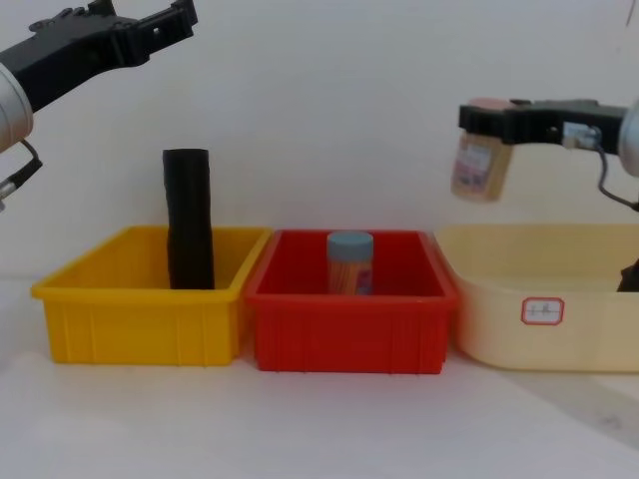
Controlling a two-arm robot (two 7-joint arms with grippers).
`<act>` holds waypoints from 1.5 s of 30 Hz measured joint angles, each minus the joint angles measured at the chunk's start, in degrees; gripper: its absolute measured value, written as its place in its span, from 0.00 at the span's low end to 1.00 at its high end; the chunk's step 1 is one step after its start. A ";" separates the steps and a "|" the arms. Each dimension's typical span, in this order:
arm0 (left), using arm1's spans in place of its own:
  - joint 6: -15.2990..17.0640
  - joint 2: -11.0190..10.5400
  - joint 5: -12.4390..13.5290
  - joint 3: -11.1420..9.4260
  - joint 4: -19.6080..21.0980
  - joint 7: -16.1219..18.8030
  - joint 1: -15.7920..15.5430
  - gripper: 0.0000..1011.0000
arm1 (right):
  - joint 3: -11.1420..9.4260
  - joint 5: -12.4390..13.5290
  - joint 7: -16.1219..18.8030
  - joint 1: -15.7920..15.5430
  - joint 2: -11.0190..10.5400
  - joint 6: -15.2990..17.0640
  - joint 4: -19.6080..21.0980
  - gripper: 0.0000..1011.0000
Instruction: Pick up the garbage bag with the one hand and transfer it to the other hand.
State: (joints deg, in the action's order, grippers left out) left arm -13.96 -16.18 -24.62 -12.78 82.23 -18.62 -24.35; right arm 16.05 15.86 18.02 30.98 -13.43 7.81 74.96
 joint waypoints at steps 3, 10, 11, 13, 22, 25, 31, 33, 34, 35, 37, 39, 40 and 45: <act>0.00 0.00 0.00 0.00 0.00 0.00 0.00 0.99 | -0.13 -0.34 -0.32 -0.71 -0.57 0.49 0.04 0.66; 0.00 0.00 0.00 0.00 0.00 0.00 0.00 0.99 | -0.26 -1.25 -0.86 -1.86 -1.55 1.36 -0.81 0.66; 0.00 0.00 0.00 0.00 0.00 0.00 0.00 0.99 | -0.26 -1.34 -0.91 -1.93 -1.59 1.41 -0.96 0.66; 0.00 0.00 0.00 0.00 0.00 0.00 0.00 0.99 | -0.29 -1.61 -1.11 -2.17 -1.78 1.60 -1.46 0.66; 0.00 0.00 0.00 0.00 0.00 0.00 0.00 0.99 | -0.52 -2.51 -1.66 -2.65 -2.06 1.97 -3.29 0.78; 0.00 0.00 0.00 0.00 0.00 0.00 0.00 0.99 | -0.72 -2.83 -1.92 -2.79 -2.07 1.98 -3.78 0.88; 0.00 0.00 0.00 0.00 0.00 0.00 0.00 0.99 | -1.07 -3.17 -2.16 -3.06 -2.06 1.85 -3.90 0.99; 0.00 0.00 0.00 0.00 0.00 0.00 0.00 0.99 | -1.26 -3.21 -2.24 -3.26 -2.04 1.73 -3.59 0.99; 0.00 0.00 0.00 0.00 0.00 0.00 0.00 0.99 | -1.33 -3.21 -2.24 -3.34 -2.04 1.68 -3.41 0.99; 0.00 0.00 0.00 0.00 0.00 0.00 0.00 0.99 | -1.44 -3.22 -2.24 -3.48 -2.04 1.61 -3.13 0.99; 0.00 0.00 0.00 0.00 0.00 0.00 0.00 0.99 | -1.67 -3.20 -2.24 -3.92 -2.03 1.38 -2.20 0.99; 0.00 0.00 0.00 0.00 0.00 0.00 0.00 0.99 | -1.83 -3.05 -2.17 -4.34 -2.04 1.27 -1.41 0.99; 0.00 0.00 0.00 0.00 0.00 0.00 0.00 0.99 | -2.02 -2.84 -2.05 -4.77 -2.11 1.16 -0.37 0.99; 0.00 0.00 0.00 0.00 0.00 0.00 0.00 0.99 | -2.48 -1.84 -1.31 -6.46 -2.38 0.90 3.32 0.99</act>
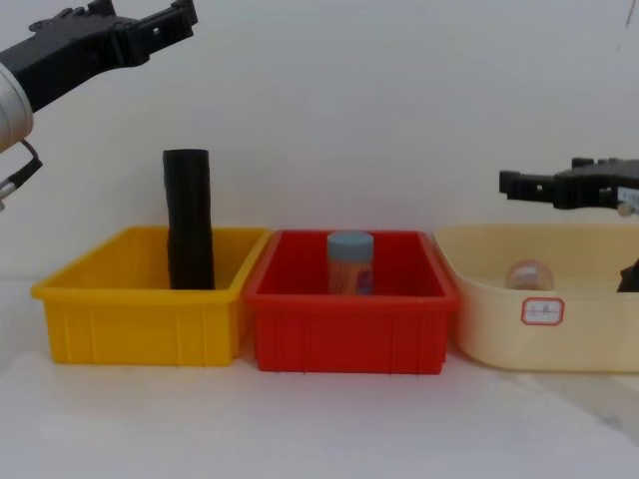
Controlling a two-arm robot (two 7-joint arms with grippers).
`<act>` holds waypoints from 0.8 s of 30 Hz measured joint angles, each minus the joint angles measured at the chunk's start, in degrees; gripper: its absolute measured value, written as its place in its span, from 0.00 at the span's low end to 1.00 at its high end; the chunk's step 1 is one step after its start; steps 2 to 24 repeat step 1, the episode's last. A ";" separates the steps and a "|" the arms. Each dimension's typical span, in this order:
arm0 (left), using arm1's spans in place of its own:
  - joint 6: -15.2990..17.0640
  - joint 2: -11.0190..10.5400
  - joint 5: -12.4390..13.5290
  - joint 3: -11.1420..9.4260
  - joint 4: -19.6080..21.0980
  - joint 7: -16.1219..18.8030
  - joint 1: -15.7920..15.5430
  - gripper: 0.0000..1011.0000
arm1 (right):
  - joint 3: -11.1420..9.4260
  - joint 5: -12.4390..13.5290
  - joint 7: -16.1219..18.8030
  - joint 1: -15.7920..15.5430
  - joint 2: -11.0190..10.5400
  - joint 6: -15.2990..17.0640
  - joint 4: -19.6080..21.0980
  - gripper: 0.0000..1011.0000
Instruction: Pick up the garbage bag with the one hand and transfer it to the other hand.
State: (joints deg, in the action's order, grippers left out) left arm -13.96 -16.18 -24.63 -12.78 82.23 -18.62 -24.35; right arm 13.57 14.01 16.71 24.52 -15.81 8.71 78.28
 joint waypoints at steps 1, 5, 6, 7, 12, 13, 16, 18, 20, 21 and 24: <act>0.00 0.00 0.00 0.00 0.00 0.00 0.00 0.99 | -0.04 0.09 0.06 -0.15 -0.04 -0.01 0.33 0.99; 0.00 0.00 0.00 0.00 0.00 0.00 0.00 0.99 | -0.04 0.09 0.06 -0.15 -0.04 -0.01 0.33 0.99; 0.00 0.00 0.00 0.00 0.00 0.00 0.00 0.99 | -0.04 0.09 0.06 -0.15 -0.04 -0.01 0.33 0.99; 0.00 0.00 0.00 0.00 0.00 0.00 0.00 0.99 | -0.04 0.09 0.06 -0.15 -0.04 -0.01 0.33 0.99; 0.00 0.00 0.00 0.00 0.00 0.00 0.00 0.99 | -0.04 0.09 0.06 -0.15 -0.04 -0.01 0.33 0.99; 0.00 0.00 0.00 0.00 0.00 0.00 0.00 0.99 | -0.04 0.09 0.06 -0.15 -0.04 -0.01 0.33 0.99; 0.00 0.00 0.00 0.00 0.00 0.00 0.00 0.99 | -0.04 0.09 0.06 -0.15 -0.04 -0.01 0.33 0.99; 0.00 0.00 0.00 0.00 0.00 0.00 0.00 0.99 | -0.04 0.09 0.06 -0.15 -0.04 -0.01 0.33 0.99; 0.00 0.00 0.00 0.00 0.00 0.00 0.00 0.99 | -0.04 0.09 0.06 -0.15 -0.04 -0.01 0.33 0.99; 0.00 0.00 0.00 0.00 0.00 0.00 0.00 0.99 | -0.04 0.09 0.06 -0.15 -0.04 -0.01 0.33 0.99; 0.00 0.00 0.00 0.00 0.00 0.00 0.00 0.99 | -0.04 0.09 0.06 -0.15 -0.04 -0.01 0.33 0.99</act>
